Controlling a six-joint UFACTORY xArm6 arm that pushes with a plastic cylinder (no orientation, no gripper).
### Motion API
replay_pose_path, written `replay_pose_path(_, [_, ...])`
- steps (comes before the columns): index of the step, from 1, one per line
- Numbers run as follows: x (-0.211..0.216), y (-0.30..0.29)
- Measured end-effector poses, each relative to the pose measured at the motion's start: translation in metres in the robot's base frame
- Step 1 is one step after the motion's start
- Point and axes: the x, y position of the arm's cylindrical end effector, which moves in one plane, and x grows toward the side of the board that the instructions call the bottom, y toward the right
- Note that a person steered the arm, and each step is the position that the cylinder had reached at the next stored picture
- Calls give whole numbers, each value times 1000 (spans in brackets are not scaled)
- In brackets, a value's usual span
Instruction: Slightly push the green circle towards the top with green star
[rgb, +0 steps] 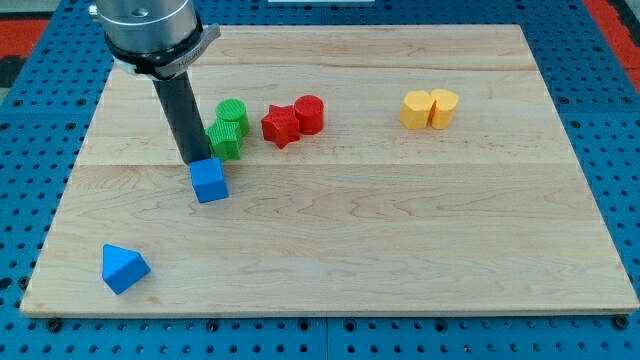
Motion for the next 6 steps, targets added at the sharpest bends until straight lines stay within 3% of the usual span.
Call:
replay_pose_path(2, [11,17])
replay_pose_path(5, [-65,14])
replay_pose_path(6, [-23,23])
